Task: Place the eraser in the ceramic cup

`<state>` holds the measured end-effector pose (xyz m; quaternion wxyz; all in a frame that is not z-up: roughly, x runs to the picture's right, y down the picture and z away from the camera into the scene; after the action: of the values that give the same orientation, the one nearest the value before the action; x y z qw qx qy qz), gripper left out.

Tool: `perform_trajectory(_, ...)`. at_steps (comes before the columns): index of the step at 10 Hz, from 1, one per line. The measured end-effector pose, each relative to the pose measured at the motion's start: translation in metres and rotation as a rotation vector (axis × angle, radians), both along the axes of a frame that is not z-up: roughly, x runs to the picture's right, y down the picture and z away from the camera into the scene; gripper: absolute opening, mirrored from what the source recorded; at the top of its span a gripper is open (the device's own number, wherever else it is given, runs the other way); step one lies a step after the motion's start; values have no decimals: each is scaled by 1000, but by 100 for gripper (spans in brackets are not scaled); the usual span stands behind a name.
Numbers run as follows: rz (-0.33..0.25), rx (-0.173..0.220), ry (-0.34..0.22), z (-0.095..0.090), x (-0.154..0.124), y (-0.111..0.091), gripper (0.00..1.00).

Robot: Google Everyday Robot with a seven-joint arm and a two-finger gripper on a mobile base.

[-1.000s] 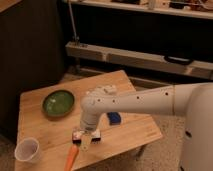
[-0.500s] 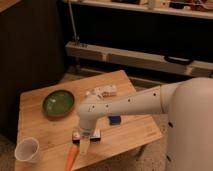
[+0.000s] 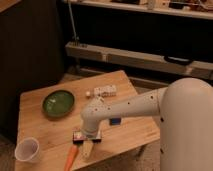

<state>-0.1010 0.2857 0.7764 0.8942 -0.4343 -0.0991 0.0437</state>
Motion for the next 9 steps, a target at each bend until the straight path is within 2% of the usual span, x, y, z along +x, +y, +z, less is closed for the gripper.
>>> perform_trajectory(9,1,-1,4,0,3,-1,80)
